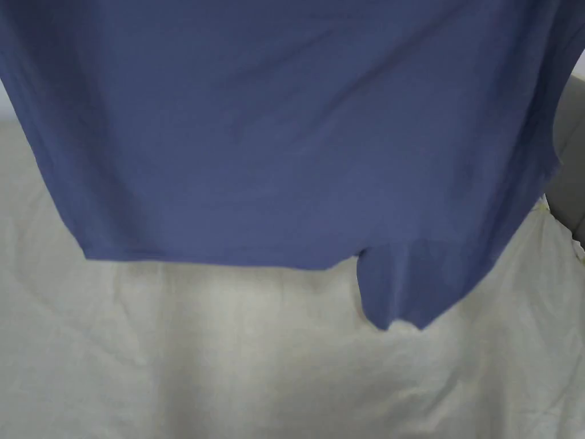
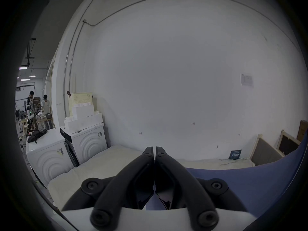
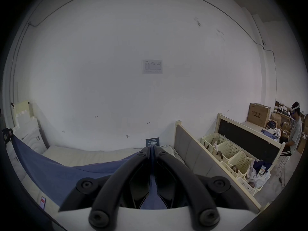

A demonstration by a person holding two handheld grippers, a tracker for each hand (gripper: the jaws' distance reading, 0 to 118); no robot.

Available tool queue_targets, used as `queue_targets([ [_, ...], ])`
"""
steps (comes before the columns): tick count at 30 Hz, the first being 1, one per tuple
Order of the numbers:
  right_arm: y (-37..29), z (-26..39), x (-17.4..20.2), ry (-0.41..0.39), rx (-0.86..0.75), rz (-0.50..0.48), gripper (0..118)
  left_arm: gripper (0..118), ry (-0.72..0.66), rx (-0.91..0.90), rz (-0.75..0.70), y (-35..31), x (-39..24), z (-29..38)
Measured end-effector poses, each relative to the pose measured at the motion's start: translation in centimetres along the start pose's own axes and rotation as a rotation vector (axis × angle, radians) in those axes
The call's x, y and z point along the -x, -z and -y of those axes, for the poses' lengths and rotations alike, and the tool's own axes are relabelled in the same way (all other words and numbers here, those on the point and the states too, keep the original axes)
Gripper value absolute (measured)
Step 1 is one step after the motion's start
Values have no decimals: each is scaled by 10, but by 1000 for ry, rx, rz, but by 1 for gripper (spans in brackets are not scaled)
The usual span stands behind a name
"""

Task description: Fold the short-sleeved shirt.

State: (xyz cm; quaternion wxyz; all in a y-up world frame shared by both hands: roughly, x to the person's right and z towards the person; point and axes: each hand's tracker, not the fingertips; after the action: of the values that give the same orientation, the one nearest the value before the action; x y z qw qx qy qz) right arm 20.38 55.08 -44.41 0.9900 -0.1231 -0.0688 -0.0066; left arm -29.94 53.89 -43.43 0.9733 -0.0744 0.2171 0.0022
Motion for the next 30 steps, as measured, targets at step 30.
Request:
queue_targets([
  [30,185,29,53,-8,-39,82,3,0,197,-76,-71,181,-124,90],
])
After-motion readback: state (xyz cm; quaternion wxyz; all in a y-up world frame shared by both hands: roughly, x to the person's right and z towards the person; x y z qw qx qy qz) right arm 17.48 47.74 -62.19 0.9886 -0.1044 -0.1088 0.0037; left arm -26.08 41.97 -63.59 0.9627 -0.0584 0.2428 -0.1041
